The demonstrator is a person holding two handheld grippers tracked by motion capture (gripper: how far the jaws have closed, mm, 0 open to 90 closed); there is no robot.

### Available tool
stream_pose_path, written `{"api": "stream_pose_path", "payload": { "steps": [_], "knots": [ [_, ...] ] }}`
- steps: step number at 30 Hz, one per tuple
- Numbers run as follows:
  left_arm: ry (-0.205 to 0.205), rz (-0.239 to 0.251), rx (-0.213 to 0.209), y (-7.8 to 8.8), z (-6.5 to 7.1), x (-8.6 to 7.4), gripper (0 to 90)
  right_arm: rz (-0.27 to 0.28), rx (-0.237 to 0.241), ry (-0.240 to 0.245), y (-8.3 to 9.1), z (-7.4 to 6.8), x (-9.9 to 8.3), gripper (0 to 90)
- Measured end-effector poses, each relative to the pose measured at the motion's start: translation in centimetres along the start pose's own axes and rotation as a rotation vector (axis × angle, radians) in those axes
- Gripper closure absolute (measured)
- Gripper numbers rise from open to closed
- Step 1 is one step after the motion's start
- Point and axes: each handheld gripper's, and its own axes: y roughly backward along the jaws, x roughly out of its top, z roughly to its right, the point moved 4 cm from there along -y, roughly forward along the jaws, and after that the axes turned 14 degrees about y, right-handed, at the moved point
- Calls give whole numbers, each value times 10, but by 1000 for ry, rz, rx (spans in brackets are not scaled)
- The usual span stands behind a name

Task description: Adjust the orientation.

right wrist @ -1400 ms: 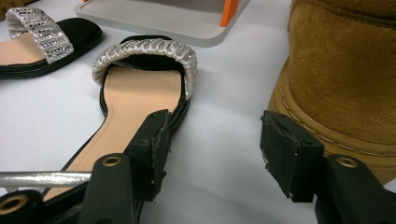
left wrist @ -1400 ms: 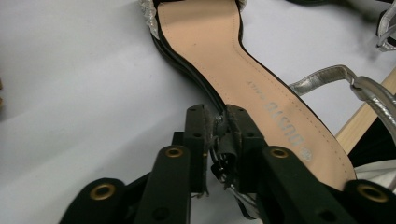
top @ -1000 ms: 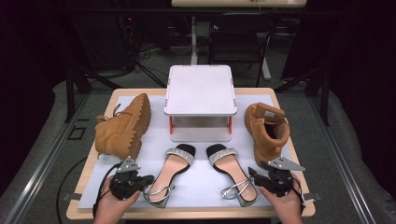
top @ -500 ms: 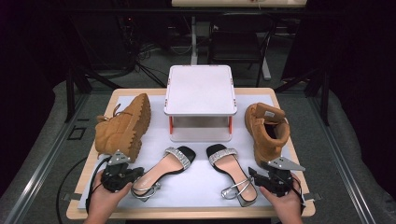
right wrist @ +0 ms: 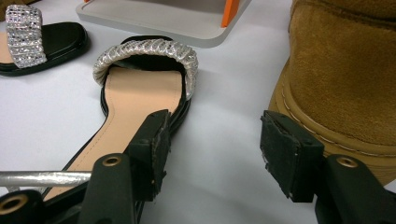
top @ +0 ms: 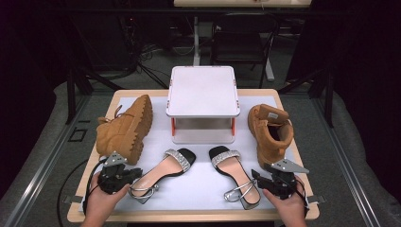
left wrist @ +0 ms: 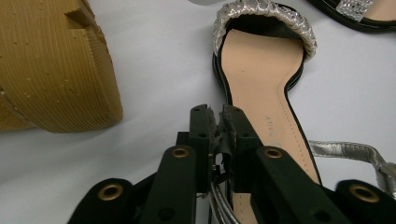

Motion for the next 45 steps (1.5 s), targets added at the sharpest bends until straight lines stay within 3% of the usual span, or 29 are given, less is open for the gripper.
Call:
{"api": "stream_pose_path", "payload": {
  "steps": [9,12,15,18,23,26,27,31,36,40,41,43,45],
  "knots": [
    [-23,-15,4,-1,1,-1,636,-5,5,6,2,0,1,424],
    [-37,-38,3,-1,2,0,638,-7,10,-3,3,0,2,425],
    [-73,-65,19,-1,6,4,645,-45,22,1,6,0,5,425],
    [-83,-71,20,-1,9,7,643,-60,33,5,7,-2,8,434],
    [-112,-117,24,-5,15,15,573,-107,56,45,12,-7,19,440],
    [-103,-128,25,-6,17,18,545,-125,65,75,13,-10,24,440],
    [-99,-138,16,-6,19,22,534,-153,71,105,15,-13,28,446],
    [-111,-145,12,-7,24,28,513,-200,101,133,15,-18,33,465],
    [-106,-156,3,-9,25,30,511,-254,144,120,13,-18,38,487],
    [-102,-151,-3,-11,26,28,509,-341,197,126,9,-21,43,526],
    [-101,-148,-5,-12,27,28,509,-341,197,126,9,-21,43,526],
    [-108,-150,-4,-13,27,26,505,-396,227,141,7,-25,43,555],
    [-110,-152,-4,-13,28,25,504,-427,224,168,7,-26,42,581]
  ]
}}
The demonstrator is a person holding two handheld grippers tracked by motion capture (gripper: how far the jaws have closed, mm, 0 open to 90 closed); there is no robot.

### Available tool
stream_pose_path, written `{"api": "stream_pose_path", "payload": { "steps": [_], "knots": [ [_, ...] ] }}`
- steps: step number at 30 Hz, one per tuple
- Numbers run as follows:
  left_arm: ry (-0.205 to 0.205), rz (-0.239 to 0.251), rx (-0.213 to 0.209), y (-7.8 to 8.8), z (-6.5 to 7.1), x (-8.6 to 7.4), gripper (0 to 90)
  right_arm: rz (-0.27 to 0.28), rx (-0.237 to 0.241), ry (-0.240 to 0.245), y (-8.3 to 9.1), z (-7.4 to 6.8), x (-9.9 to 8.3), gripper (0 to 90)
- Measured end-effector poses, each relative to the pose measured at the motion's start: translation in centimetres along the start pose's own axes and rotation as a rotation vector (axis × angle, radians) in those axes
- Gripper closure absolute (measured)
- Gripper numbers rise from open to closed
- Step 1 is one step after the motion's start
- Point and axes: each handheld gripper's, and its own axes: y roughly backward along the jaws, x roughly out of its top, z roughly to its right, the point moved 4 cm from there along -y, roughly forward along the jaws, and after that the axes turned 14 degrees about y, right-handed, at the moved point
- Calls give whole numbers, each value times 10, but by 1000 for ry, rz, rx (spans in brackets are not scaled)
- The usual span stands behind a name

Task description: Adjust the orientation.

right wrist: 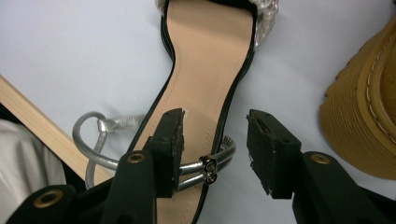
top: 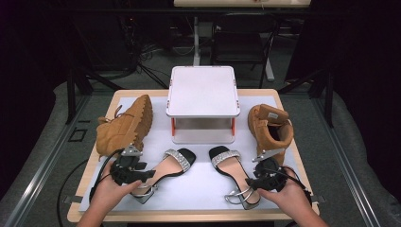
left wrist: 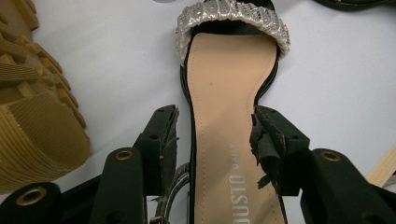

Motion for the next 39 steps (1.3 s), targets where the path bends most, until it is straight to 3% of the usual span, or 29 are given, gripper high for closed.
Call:
{"api": "stream_pose_path", "payload": {
  "steps": [7,15,16,18,24,26,28,33,36,39],
  "knots": [
    [2,12,2,2,-2,-3,504,-51,-19,24,2,3,-2,671],
    [17,22,5,5,-7,-5,504,-87,56,-3,-2,11,-6,753],
    [19,21,5,5,-7,-5,504,-87,56,-3,-2,11,-6,753],
    [20,20,6,5,-8,-5,504,-84,42,-5,-4,14,-8,842],
    [20,21,8,4,-8,-5,505,-48,47,-24,-4,17,-11,879],
    [21,22,9,4,-8,-5,505,-40,51,-26,-4,17,-10,880],
    [22,22,9,3,-8,-5,506,-40,18,-6,-4,19,-11,883],
    [24,20,12,3,-9,-5,506,-22,-33,-17,-3,26,-13,885],
    [24,17,14,4,-10,-6,506,-9,-23,-38,-3,31,-16,884],
    [27,18,12,4,-10,-6,506,-17,-29,-29,-3,32,-16,884]
  ]
}}
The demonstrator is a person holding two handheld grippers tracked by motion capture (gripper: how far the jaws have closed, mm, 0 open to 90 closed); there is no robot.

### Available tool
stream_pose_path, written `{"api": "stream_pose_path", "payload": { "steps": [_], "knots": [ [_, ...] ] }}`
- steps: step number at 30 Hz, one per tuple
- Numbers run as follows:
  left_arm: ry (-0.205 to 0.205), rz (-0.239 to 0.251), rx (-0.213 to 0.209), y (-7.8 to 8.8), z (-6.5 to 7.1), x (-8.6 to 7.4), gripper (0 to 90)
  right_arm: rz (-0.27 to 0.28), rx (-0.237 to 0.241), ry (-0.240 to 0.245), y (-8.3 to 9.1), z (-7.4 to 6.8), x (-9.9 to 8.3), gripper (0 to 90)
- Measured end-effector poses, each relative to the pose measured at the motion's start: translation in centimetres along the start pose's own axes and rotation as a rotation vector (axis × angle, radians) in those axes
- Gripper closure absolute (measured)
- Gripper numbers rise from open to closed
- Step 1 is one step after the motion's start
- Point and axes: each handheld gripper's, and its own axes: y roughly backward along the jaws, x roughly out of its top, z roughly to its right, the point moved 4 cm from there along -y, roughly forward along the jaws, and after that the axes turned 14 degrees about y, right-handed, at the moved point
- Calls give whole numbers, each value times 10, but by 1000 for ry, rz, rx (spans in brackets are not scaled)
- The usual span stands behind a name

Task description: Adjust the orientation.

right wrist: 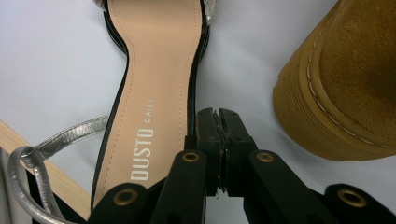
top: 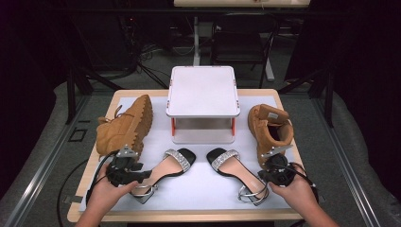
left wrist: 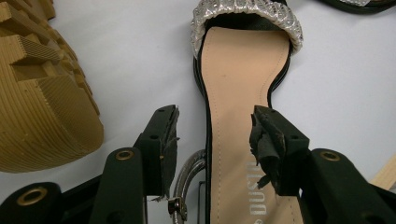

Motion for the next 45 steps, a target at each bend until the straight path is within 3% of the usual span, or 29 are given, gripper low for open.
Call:
{"api": "stream_pose_path", "payload": {
  "steps": [4,5,6,8,10,13,15,22,31,39,45],
  "knots": [
    [-4,-9,2,0,-1,0,505,3,6,-4,0,-1,2,874],
    [-5,-11,3,1,-2,0,502,12,18,-10,1,1,3,807],
    [-9,-18,3,1,-2,0,502,12,18,-10,1,1,3,807],
    [-4,-15,2,2,-2,1,493,25,32,-14,3,1,5,717],
    [-6,-22,-3,3,-2,2,475,21,27,8,5,1,9,613],
    [-10,-39,-5,3,-1,4,466,33,27,15,5,-1,12,559],
    [-36,-56,3,1,0,7,464,39,23,34,3,-4,15,492],
    [-56,-82,5,-8,4,10,469,41,22,59,2,-9,18,463],
    [-83,-128,14,-19,13,15,408,35,26,89,-2,-15,25,444],
    [-83,-178,27,-27,13,15,398,15,49,106,-10,-23,32,394],
    [-68,-189,16,-29,13,16,387,-7,63,105,-19,-25,34,371]
  ]
}}
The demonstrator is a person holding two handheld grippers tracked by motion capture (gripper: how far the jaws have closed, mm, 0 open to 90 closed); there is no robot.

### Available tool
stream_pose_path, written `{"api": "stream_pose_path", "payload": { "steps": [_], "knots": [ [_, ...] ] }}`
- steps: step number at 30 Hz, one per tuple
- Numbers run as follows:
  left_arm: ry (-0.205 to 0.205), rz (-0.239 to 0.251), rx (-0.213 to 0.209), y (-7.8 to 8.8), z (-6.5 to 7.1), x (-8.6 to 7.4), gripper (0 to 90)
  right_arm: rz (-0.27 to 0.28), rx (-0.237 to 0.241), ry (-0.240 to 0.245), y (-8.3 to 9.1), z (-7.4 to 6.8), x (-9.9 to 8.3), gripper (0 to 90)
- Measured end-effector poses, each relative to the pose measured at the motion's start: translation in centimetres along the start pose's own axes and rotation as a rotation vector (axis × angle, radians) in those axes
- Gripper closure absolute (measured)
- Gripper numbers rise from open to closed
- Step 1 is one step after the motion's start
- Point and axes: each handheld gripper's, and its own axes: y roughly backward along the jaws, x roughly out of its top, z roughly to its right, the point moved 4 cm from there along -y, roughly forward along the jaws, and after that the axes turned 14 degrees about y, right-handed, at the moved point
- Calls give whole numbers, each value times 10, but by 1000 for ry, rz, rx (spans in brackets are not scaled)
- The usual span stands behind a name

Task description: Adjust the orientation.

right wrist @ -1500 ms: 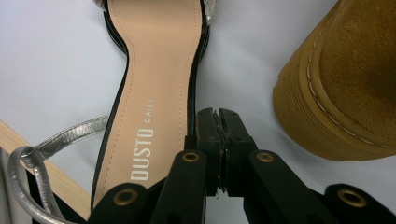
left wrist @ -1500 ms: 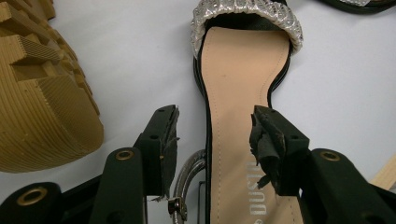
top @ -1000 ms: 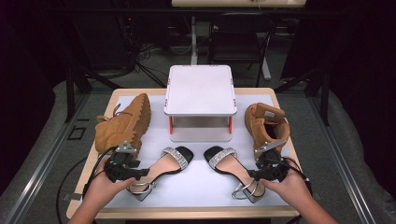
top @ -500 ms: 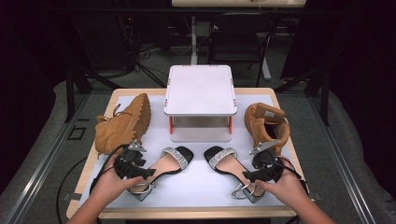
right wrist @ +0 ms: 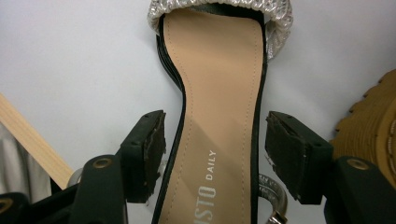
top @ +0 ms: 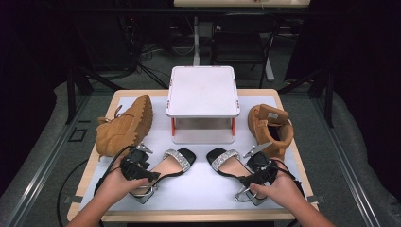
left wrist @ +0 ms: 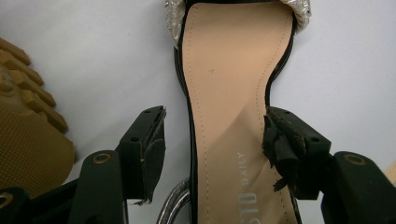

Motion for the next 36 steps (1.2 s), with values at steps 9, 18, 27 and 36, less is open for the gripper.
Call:
{"api": "stream_pose_path", "payload": {
  "steps": [9,18,27,36],
  "knots": [
    [-8,-10,-3,-2,9,-1,370,-50,7,-10,-12,-2,2,342],
    [-67,-65,63,-14,14,-5,370,-77,-17,0,-21,-3,4,339],
    [-77,-73,94,-21,17,-5,379,-106,-7,-14,-29,1,3,343],
    [-80,-83,126,-25,19,-5,386,-135,-14,-22,-35,0,0,374]
  ]
}}
